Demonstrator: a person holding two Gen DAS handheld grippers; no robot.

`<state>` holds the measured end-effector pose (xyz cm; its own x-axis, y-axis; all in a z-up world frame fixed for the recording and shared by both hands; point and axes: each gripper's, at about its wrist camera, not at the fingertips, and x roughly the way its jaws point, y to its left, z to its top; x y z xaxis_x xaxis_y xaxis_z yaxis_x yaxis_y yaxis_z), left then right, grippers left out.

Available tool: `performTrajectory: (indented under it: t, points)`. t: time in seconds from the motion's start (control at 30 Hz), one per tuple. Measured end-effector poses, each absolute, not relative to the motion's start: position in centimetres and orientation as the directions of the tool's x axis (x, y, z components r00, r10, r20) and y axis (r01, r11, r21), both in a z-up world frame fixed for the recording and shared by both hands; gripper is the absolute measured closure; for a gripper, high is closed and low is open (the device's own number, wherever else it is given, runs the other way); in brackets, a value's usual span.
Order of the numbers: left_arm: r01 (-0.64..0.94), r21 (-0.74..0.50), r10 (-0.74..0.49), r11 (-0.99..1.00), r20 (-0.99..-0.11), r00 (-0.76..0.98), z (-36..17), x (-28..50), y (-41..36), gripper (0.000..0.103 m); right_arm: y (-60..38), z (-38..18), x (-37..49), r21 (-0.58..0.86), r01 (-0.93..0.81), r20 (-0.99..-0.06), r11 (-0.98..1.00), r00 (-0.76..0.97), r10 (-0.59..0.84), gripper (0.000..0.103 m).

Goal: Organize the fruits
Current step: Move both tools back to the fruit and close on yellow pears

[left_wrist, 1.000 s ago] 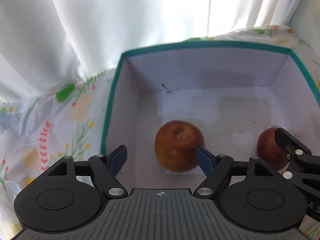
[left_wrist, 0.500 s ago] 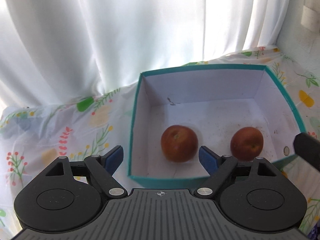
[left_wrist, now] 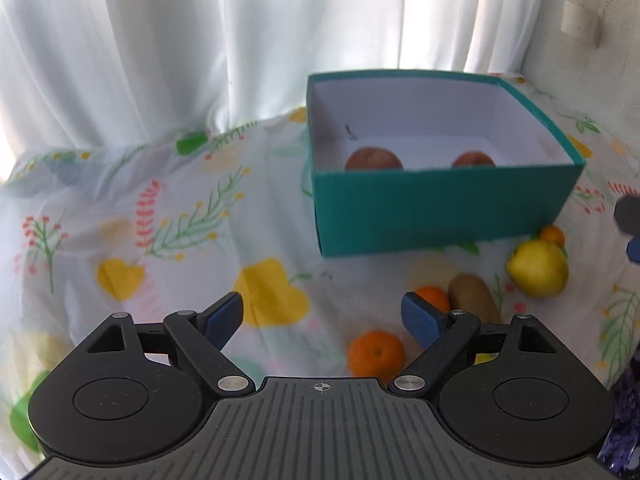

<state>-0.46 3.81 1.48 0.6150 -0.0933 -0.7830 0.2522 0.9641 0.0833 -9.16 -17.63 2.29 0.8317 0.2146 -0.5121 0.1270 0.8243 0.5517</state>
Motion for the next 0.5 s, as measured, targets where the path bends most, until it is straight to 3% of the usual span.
performTrajectory:
  t: [0.33,0.5]
  points:
    - [0.422,0.059,-0.212,0.905,-0.796,0.567,0.0,-4.7,3.0,0.012,-15.0,2.6,-11.1,0.527,0.0,-0.516,0.85,0.794,0.32,0.0]
    - [0.487,0.034,-0.258,0.873,-0.814,0.52,-1.0,-5.9,1.5,0.012,-15.9,2.2,-11.5,0.518,0.062,-0.557,0.853,0.781,0.281,0.0]
